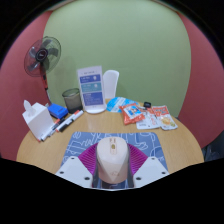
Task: Arrange mouse
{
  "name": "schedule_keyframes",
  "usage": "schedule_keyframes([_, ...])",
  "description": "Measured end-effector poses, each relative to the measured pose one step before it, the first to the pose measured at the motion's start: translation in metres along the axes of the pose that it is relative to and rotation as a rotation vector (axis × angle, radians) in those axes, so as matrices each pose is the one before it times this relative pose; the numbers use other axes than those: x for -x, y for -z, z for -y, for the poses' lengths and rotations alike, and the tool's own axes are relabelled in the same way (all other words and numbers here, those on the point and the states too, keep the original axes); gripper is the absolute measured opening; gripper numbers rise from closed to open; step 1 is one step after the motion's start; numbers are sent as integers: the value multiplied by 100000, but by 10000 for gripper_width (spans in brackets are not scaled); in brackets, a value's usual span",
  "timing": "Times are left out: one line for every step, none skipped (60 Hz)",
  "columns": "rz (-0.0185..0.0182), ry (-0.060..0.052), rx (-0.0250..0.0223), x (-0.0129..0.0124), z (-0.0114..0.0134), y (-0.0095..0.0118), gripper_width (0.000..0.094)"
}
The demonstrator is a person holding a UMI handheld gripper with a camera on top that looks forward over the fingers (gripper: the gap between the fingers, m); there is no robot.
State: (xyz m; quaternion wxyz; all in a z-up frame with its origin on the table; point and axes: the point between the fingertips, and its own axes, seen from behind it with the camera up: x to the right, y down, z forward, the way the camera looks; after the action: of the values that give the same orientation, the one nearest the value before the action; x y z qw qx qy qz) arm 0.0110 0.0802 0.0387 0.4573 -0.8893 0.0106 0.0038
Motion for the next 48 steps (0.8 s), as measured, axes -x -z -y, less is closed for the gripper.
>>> schedule_keyframes([-294,-70,954,-175,-541,-276,386])
schedule_keyframes([-292,-3,770,-151,-466,-244,388])
schedule_keyframes([-197,43,451,-115,-381,-218,396])
schedule_keyframes([-112,21,300,-94,-315,-193,414])
schedule_keyframes([12,8,206,-42,-282,-170,421])
schedule_keyframes([259,10,380,10,-273,-141,433])
schedule_keyframes([341,-92,381,101,-225,-126,449])
schedule_keyframes([291,-40,283,3,-285,-102,461])
schedule_keyframes([263,-201,451,36,-254,-89,475])
schedule_keyframes([301,-96,643,23,-241,-84,489])
schedule_keyframes([204,-121,767,15,-263,-41,500])
schedule_keyframes([101,-68,852,15,-259,-22,520])
schedule_keyframes([171,-52,800,37,-208,50,541])
schedule_keyframes([163,92,405,19,27,64,557])
schedule_keyframes([-95,145,-98,1,22,190,620])
schedule_keyframes([-222,244,-362,-58,95,228,670])
schedule_keyframes([-364,373,-421,-61,133,301,707])
schedule_keyframes([-458,483,-279,-65,87,353,791])
schedule_keyframes([-245,465,-237,-14,137,373,869])
schedule_keyframes([-159,379,-347,-3,145,416,861])
schedule_keyframes([-322,277,-388,-30,166,465,836])
schedule_keyframes([-448,217,-356,-21,147,505,818])
schedule_keyframes([-464,102,-117,-25,215,593,819])
schedule_keyframes([-431,54,-97,-66,202,672,829])
schedule_keyframes([-684,-24,-781,37,100,591,843])
schedule_keyframes([-420,-84,-551,2,195,678,852])
schedule_keyframes([-443,14,-456,-3,164,726,852])
schedule_keyframes([-242,96,-422,80,129,777,850])
schedule_keyframes([-156,83,-423,106,141,820,845])
schedule_keyframes([-265,36,-495,122,146,845,843])
schedule_keyframes([-300,88,-590,128,129,848,842])
schedule_keyframes([-307,242,-497,135,89,891,843])
schedule_keyframes([-413,287,-195,109,172,889,845])
schedule_keyframes([-442,181,-428,134,89,1009,845])
schedule_keyframes([-457,132,-410,111,77,952,845])
schedule_keyframes([-369,146,-342,115,34,961,845])
schedule_keyframes([-301,84,-292,124,18,976,846])
schedule_keyframes([-302,9,-430,142,49,995,848])
schedule_keyframes([-383,-20,-586,129,56,1003,849])
schedule_keyframes([-407,-15,-617,115,42,1008,846])
schedule_keyframes([-464,30,-473,107,-22,1015,840])
schedule_keyframes([-458,1,-301,96,-6,1009,838])
schedule_keyframes([-406,-13,-213,105,-100,935,843])
schedule_keyframes([-433,4,-99,127,-128,1003,840])
schedule_keyframes([-328,-45,-203,94,-143,921,839])
schedule_keyframes([-382,-40,-324,119,-131,867,840])
schedule_keyframes([-348,-39,-287,108,-138,870,841])
schedule_keyframes([-317,-35,-149,107,-169,835,840])
